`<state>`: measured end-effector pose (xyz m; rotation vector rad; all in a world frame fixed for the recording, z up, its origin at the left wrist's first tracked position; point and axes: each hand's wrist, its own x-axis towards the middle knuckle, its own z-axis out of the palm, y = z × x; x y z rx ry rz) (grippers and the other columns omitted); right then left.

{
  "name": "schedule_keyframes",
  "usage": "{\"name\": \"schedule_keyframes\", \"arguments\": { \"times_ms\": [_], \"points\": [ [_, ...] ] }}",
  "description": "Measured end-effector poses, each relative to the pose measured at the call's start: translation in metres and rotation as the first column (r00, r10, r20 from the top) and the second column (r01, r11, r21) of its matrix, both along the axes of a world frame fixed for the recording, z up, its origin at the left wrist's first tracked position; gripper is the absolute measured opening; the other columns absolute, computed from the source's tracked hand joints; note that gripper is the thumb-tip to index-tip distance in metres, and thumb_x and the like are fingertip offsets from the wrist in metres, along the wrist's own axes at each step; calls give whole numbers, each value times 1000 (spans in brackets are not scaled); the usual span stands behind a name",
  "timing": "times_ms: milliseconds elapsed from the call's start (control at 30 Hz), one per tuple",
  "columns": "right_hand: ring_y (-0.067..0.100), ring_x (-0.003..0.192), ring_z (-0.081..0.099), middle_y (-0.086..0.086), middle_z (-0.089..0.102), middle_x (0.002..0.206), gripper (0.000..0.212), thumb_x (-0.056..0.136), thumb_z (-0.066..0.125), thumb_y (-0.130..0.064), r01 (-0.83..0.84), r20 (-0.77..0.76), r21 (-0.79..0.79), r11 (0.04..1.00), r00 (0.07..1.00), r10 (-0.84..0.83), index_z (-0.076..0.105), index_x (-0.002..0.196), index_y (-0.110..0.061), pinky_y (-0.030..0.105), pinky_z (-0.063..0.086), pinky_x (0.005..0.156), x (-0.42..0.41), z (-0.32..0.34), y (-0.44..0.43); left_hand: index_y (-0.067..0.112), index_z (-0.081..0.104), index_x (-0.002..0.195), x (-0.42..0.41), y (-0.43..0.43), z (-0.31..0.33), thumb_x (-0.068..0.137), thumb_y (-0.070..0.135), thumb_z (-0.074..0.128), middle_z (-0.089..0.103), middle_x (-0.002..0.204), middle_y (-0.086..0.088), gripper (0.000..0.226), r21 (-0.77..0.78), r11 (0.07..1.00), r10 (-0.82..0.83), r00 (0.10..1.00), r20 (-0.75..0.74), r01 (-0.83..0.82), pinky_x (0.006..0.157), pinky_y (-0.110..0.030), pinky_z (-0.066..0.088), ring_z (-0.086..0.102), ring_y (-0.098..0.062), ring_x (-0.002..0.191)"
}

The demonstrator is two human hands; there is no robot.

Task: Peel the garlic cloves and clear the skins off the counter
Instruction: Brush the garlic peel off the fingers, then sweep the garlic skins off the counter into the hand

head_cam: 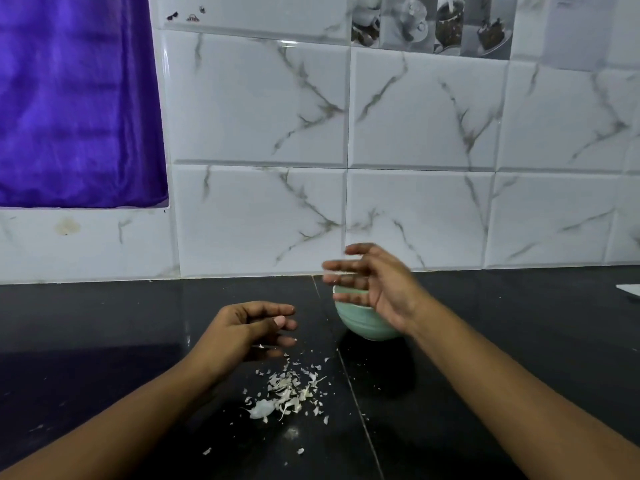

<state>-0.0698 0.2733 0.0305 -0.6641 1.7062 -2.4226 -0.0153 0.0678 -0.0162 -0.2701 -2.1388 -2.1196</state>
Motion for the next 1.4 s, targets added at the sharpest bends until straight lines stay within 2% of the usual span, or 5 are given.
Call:
{"name": "schedule_keyframes", "arguments": {
  "times_ms": [267, 600, 900, 1167, 1400],
  "points": [
    [35, 77, 71, 21, 69, 103, 34, 101, 31, -31, 60, 283, -59, 996, 958, -41, 43, 120, -5, 32, 57, 46, -34, 8, 58, 10, 69, 101, -1, 0, -1, 91, 4, 56, 75, 90, -7, 18, -32, 999, 11, 1000, 12, -11, 58, -23, 56, 71, -16, 71],
    [10, 56, 65, 6, 73, 75, 20, 96, 50, -18, 46, -16, 291, 956, 999, -43, 65, 95, -6, 19, 54, 51, -1, 10, 26, 4, 71, 81, 1, -2, 6, 75, 11, 73, 73, 70, -11, 9, -211, 975, 59, 995, -75, -74, 56, -21, 54, 67, -14, 55],
    [19, 78, 60, 5, 65, 83, 20, 85, 61, 2, 49, -130, 657, 752, 990, 49, 65, 79, -16, 39, 55, 76, 20, -31, -36, 32, 69, 75, 2, -10, 9, 63, 87, 41, 70, 68, 16, 63, -626, 601, 167, 844, -510, -497, 63, -28, 52, 62, 5, 63],
    [22, 86, 70, 13, 70, 89, 39, 90, 31, 9, -295, 55, 579, 760, 944, 324, 66, 100, -5, 33, 57, 78, 22, -9, -19, 18, 55, 63, 2, 6, 10, 83, 54, 42, 56, 48, 3, 43, -670, 742, -157, 965, -210, -25, 44, -21, 41, 49, -9, 39],
    [23, 89, 71, 14, 71, 102, 28, 93, 42, -8, -478, 209, 514, 713, 875, 436, 69, 100, -5, 34, 59, 77, 13, -10, 1, 19, 57, 112, 4, -3, 7, 100, 14, 45, 66, 96, 1, 18, -575, 754, -439, 895, -80, 318, 54, -25, 51, 65, -16, 82]
  ]
}}
